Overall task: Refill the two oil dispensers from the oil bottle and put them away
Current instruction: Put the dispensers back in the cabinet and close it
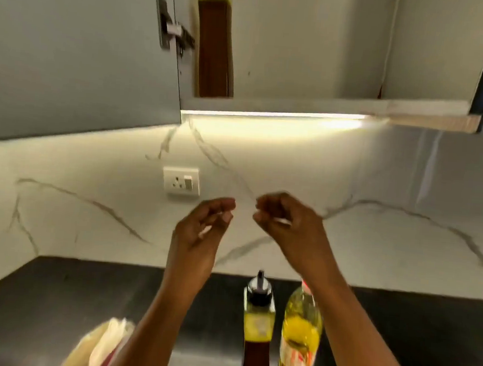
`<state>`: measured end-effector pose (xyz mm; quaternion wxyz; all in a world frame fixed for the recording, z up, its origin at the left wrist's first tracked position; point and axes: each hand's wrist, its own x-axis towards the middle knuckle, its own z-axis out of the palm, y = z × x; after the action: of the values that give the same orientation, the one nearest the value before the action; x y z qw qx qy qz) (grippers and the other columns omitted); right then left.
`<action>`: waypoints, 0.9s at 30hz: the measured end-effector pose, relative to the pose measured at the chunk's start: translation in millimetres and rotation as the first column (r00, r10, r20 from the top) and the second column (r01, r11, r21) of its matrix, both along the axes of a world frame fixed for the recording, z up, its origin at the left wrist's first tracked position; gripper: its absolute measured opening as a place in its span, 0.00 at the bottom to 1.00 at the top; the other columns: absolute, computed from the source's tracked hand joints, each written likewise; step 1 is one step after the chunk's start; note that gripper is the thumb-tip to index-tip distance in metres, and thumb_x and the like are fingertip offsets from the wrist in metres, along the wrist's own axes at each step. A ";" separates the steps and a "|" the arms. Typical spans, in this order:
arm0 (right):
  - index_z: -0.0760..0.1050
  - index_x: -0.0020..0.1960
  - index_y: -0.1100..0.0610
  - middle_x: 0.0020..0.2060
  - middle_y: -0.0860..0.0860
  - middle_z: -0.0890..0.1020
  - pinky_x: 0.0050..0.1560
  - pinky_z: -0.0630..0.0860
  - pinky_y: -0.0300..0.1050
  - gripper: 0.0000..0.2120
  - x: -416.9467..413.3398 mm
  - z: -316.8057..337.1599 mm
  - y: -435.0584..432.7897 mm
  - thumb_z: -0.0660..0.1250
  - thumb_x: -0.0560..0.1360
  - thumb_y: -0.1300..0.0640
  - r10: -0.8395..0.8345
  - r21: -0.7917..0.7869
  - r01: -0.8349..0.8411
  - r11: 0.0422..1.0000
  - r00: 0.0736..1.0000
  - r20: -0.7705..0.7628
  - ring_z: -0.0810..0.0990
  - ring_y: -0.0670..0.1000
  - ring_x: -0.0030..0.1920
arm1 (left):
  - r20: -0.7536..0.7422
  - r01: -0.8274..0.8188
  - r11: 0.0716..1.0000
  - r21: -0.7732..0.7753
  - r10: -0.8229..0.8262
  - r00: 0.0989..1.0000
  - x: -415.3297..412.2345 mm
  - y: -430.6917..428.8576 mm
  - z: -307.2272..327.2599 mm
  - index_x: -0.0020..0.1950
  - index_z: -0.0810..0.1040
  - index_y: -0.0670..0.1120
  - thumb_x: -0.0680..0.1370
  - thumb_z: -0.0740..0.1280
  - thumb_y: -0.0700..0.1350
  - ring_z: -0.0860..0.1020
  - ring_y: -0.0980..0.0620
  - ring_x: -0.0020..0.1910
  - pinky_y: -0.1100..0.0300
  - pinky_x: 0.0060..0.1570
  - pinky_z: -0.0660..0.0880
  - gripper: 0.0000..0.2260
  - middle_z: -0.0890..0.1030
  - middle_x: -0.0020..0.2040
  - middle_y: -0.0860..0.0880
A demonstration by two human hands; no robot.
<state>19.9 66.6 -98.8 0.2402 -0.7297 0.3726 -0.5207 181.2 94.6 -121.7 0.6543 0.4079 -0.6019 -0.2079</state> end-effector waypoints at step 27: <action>0.70 0.61 0.47 0.54 0.44 0.80 0.55 0.78 0.48 0.33 -20.6 -305.2 -10.0 0.80 0.60 0.51 0.205 0.677 -0.059 0.734 0.969 -0.137 0.78 0.43 0.55 | 0.011 0.239 0.714 0.658 -0.326 0.945 6.2 -14.9 -289.3 0.65 0.70 0.64 0.65 0.72 0.65 0.73 0.64 0.63 0.65 0.52 0.76 0.29 0.78 0.60 0.62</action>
<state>-0.7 56.6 -404.0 0.4828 -0.6686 0.5035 -0.2574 187.5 79.8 -411.0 0.3934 0.5242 -0.5876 -0.4745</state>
